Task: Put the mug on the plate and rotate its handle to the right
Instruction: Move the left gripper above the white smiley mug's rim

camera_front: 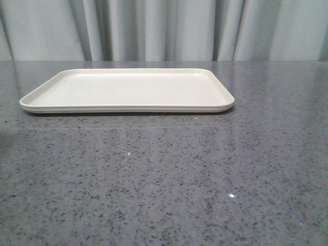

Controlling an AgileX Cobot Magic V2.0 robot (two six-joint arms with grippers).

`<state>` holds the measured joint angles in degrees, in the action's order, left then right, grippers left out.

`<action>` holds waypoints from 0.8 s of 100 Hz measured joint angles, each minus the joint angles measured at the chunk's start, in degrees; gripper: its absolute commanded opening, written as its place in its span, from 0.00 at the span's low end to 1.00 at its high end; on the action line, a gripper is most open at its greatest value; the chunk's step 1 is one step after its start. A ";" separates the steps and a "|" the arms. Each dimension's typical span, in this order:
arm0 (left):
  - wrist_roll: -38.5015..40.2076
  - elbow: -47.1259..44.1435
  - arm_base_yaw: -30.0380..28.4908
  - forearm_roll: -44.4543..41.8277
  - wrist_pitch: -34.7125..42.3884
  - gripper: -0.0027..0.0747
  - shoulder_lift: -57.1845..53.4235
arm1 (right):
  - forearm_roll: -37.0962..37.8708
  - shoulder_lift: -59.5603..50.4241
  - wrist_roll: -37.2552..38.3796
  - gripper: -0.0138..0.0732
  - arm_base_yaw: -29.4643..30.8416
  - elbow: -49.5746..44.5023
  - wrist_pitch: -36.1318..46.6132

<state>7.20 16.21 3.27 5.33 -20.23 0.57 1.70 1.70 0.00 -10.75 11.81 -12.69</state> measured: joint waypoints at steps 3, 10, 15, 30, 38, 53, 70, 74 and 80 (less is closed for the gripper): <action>0.00 1.86 0.00 0.12 -2.35 0.01 0.72 | -0.30 0.81 0.00 0.08 0.00 2.57 -2.91; 0.00 6.50 0.00 0.43 -7.11 0.01 3.19 | -0.67 2.94 0.00 0.08 0.00 7.40 -9.08; 0.00 9.77 0.00 0.69 -10.46 0.01 5.30 | -0.69 4.65 0.00 0.08 0.00 10.40 -12.57; 0.00 20.76 0.00 1.00 -21.83 0.01 13.73 | -0.79 10.17 0.00 0.08 0.00 18.08 -20.44; 0.00 26.23 0.00 1.00 -29.04 0.01 18.72 | -0.81 13.51 0.00 0.08 0.00 21.79 -23.53; 0.00 34.01 0.00 1.00 -37.07 0.01 27.83 | -1.08 19.08 0.00 0.08 0.00 27.09 -28.62; 0.00 36.34 0.00 1.00 -38.19 0.01 33.01 | -2.85 23.14 0.00 0.08 0.00 29.15 -31.31; 0.00 36.34 0.00 1.00 -38.45 0.01 33.68 | -3.47 23.51 0.00 0.08 0.00 29.19 -32.02; 0.00 36.34 0.00 1.00 -38.74 0.01 34.20 | -4.08 23.63 0.00 0.08 0.00 29.28 -32.48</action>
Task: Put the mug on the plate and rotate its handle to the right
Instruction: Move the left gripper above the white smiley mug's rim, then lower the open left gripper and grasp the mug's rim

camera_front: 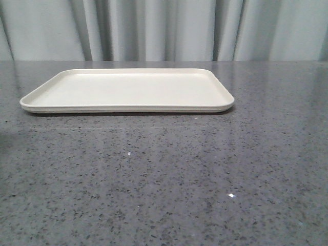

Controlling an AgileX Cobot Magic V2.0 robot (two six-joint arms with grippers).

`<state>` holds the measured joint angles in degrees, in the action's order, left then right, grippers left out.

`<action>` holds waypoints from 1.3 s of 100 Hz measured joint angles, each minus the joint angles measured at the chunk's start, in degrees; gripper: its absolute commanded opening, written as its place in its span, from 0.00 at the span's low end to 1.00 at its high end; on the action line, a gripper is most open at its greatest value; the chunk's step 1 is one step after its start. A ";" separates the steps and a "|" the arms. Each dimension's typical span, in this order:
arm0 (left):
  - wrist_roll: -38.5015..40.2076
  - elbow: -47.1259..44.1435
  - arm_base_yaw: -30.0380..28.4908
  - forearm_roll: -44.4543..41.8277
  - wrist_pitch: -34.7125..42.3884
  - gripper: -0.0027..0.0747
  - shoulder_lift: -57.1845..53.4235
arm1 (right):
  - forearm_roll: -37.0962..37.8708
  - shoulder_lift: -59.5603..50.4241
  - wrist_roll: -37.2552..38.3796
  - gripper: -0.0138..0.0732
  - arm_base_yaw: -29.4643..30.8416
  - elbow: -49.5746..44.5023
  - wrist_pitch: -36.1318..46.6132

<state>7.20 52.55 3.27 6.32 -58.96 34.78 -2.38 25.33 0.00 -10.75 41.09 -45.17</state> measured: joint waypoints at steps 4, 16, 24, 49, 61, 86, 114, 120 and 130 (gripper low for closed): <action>0.00 0.00 0.00 0.00 -0.09 0.01 0.16 | -0.14 0.00 0.00 0.08 0.00 0.00 -0.30; 0.00 0.09 0.00 0.00 -0.12 0.01 0.27 | -0.46 0.00 0.00 0.11 0.00 0.00 -0.52; 0.00 0.09 0.00 0.00 -0.12 0.03 0.27 | -0.56 0.00 0.00 0.20 0.00 0.00 -0.64; 0.00 0.09 0.00 0.00 -0.23 0.51 0.27 | -0.68 0.00 0.00 0.75 0.00 0.00 -0.88; 0.00 0.09 0.00 0.00 -0.23 0.73 0.27 | -0.68 0.00 0.00 0.86 0.00 0.00 -0.88; 0.00 0.09 0.00 -0.49 -1.26 0.74 0.72 | -0.68 0.00 0.00 0.85 0.00 0.00 -0.91; 0.00 0.09 0.00 -2.17 -4.65 0.74 7.59 | -0.68 0.00 0.00 0.85 0.00 0.00 -0.91; -0.11 0.09 0.00 -2.38 -4.37 0.74 9.31 | -0.68 0.00 0.00 0.85 0.00 0.00 -0.91; -0.51 0.09 0.00 -2.46 -3.78 0.74 12.16 | -0.68 0.00 0.00 0.85 0.00 0.00 -0.91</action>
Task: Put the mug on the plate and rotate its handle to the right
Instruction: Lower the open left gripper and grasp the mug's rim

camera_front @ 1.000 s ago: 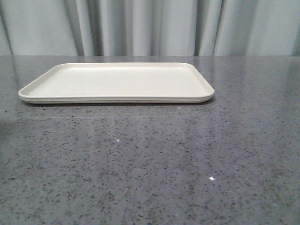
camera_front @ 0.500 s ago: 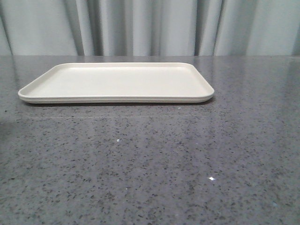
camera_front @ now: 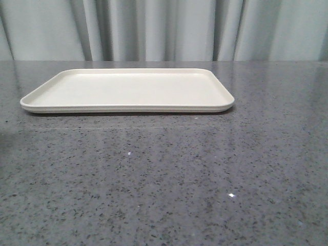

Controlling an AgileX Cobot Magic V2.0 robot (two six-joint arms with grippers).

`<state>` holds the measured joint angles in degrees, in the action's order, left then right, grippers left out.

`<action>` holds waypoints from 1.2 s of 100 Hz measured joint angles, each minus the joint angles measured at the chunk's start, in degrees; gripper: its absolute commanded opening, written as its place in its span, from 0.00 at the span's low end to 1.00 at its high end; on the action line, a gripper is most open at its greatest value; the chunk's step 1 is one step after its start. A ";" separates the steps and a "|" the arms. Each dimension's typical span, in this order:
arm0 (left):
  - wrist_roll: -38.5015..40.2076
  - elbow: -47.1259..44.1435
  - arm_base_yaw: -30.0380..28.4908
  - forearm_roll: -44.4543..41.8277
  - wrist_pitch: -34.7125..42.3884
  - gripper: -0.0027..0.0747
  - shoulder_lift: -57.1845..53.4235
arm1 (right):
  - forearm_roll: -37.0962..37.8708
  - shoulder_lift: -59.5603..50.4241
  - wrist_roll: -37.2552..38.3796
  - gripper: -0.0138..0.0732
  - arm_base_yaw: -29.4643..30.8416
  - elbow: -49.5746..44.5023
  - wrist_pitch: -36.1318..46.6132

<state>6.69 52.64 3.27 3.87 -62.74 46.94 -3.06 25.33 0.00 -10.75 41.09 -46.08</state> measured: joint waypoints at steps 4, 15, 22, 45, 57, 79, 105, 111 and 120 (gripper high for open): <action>-0.29 0.00 0.00 0.00 0.00 0.74 1.16 | 0.00 0.00 0.00 0.85 0.00 0.00 0.00; -1.40 0.00 0.00 0.00 0.11 0.74 3.96 | 0.00 0.00 0.00 0.85 0.00 0.00 0.00; -1.83 0.00 0.00 0.00 0.34 0.74 5.42 | 0.00 0.00 0.00 0.85 0.00 0.00 0.00; -3.62 0.00 0.00 0.00 0.46 0.74 8.55 | 0.00 0.00 0.00 0.85 0.00 0.00 0.00; -4.08 0.00 0.00 0.00 0.58 0.74 9.97 | 0.00 0.00 0.00 0.85 0.00 0.00 0.00; -5.10 0.00 0.00 0.21 0.79 0.73 12.96 | 0.00 0.00 0.00 0.85 0.00 0.00 -0.10; -5.61 0.00 0.00 0.55 0.82 0.47 15.03 | 0.00 0.00 0.00 0.85 0.00 0.00 -0.10; -5.69 0.00 0.00 0.65 0.82 0.38 15.17 | 0.00 0.00 0.00 0.85 0.00 0.00 -0.10; -6.31 0.00 0.00 1.23 0.82 0.25 15.17 | 0.00 0.00 0.00 0.85 0.00 0.00 -0.10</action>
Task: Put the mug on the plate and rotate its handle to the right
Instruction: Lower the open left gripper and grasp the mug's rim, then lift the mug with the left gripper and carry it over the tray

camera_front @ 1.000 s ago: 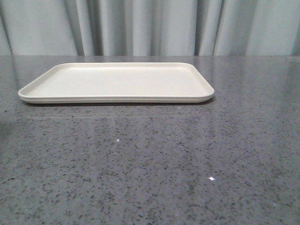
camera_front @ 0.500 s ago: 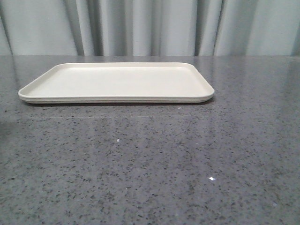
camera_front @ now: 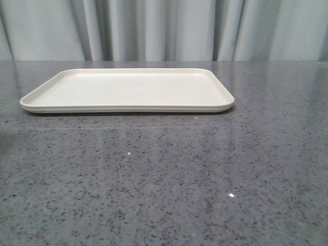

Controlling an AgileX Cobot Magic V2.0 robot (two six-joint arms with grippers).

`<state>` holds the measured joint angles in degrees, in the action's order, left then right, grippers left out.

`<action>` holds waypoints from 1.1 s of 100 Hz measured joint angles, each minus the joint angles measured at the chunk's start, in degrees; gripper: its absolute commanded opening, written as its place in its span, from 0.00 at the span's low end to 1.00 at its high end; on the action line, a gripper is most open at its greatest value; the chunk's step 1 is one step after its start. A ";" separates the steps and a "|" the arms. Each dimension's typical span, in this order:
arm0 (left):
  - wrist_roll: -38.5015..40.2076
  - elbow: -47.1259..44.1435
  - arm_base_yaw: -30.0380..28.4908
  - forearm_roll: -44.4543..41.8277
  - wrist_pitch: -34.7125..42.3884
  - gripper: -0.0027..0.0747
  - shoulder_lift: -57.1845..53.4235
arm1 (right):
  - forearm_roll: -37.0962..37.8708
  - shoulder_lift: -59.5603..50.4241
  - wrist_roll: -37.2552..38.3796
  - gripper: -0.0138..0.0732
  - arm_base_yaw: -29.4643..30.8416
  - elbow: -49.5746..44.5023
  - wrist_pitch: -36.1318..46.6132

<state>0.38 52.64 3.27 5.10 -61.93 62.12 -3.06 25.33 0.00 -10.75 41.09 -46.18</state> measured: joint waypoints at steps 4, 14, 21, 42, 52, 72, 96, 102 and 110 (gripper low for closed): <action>-0.38 0.00 0.00 0.29 -0.10 0.20 0.00 | 0.00 0.00 0.00 0.85 0.00 0.00 0.00; -0.38 0.00 0.00 0.64 -0.19 0.04 0.00 | 0.00 0.00 0.00 0.85 0.00 0.00 0.00; -0.38 0.00 0.00 0.87 -0.19 0.01 0.00 | 0.00 0.00 0.00 0.85 0.00 0.00 0.00; -0.38 1.16 0.00 1.77 -1.34 0.01 0.00 | 0.00 0.00 0.00 0.85 0.00 0.00 0.00; -0.38 3.87 0.00 2.28 -2.81 0.01 0.20 | 0.00 0.00 0.00 0.85 0.00 0.00 0.00; -1.27 12.76 0.00 5.15 -3.41 0.01 0.70 | 0.00 0.00 0.00 0.85 0.00 0.00 0.00; -2.48 21.67 0.88 10.30 -3.63 0.01 6.14 | 0.00 0.00 0.00 0.85 0.00 0.00 0.00; -2.73 23.41 2.53 10.45 -3.63 0.01 8.46 | 0.00 0.00 0.00 0.85 0.00 0.00 0.00; -2.83 25.32 5.48 10.70 -3.39 0.01 11.66 | 0.00 0.00 0.00 0.85 0.00 0.00 0.00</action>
<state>-2.45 77.96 8.74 15.80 -65.31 73.77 -3.06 25.33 0.00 -10.75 41.09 -46.18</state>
